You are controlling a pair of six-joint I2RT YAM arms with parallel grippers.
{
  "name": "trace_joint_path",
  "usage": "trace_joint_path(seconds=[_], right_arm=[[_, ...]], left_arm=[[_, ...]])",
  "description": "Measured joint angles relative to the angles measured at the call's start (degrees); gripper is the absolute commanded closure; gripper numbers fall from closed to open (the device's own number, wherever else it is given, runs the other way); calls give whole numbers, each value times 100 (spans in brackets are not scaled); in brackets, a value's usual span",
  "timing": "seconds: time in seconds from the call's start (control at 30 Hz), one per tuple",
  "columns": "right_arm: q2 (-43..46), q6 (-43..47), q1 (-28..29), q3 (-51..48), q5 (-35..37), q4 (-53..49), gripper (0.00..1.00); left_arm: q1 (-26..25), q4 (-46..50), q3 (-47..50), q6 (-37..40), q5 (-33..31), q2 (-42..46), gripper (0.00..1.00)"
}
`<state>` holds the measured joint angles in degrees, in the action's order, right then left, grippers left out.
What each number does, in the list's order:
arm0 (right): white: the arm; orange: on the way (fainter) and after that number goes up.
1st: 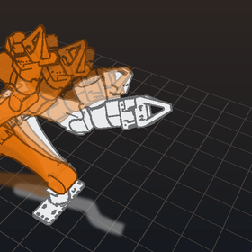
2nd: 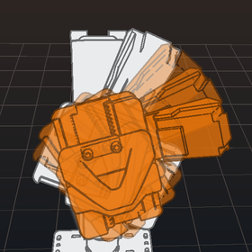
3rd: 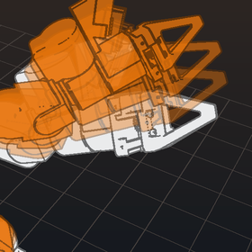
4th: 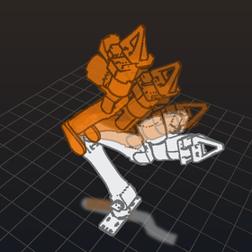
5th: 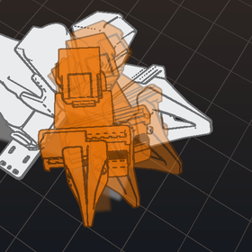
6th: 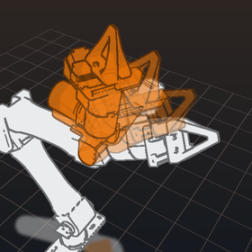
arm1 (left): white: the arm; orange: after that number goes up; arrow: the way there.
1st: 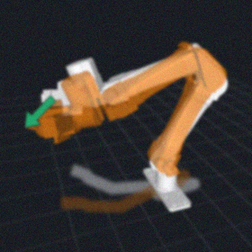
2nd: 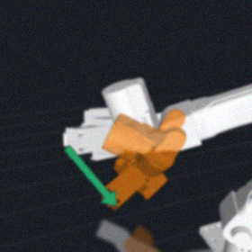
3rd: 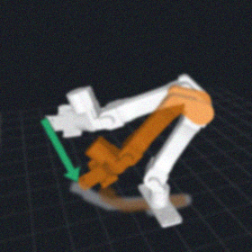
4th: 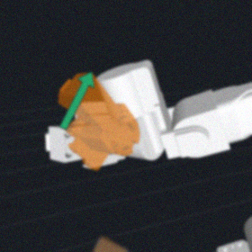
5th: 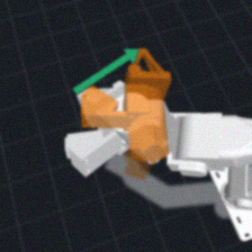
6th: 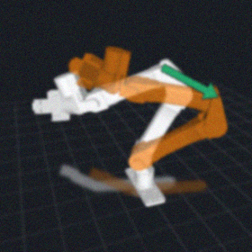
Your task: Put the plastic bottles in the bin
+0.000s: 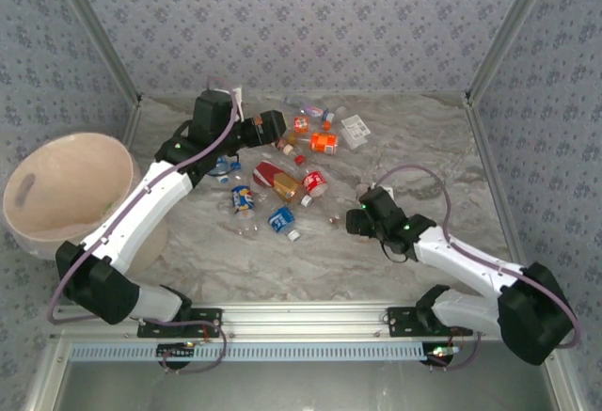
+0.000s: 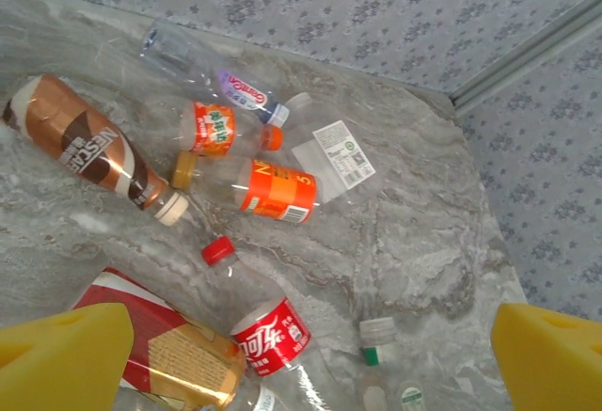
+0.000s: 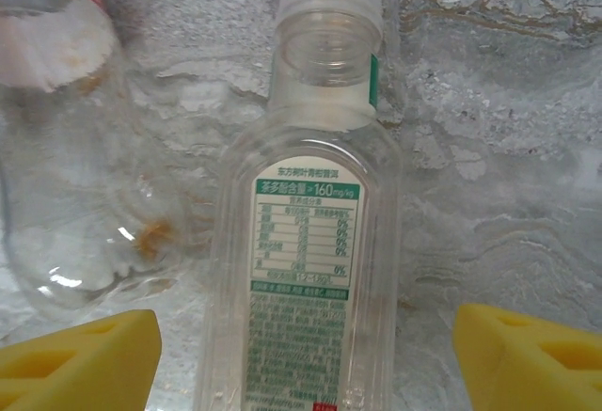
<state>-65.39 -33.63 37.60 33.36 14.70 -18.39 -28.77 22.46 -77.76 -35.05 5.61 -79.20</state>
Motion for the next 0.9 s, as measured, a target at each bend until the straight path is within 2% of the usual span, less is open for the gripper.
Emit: trace_joint_path(seconds=[0.27, 0.5, 0.7, 0.9], right_arm=[[-785, -170, 76, 269, 59, -50, 17], [-850, -522, 125, 197, 177, -94, 33], [-745, -592, 166, -166, 315, 341, 33], [-734, -599, 245, -238, 466, 452, 46]], left_arm=[[0, 17, 39, 101, -422, 13, 2], [0, 98, 39, 243, -570, 11, 2], [0, 227, -9, 374, -656, -72, 2], [0, 278, -9, 420, -656, -81, 2]])
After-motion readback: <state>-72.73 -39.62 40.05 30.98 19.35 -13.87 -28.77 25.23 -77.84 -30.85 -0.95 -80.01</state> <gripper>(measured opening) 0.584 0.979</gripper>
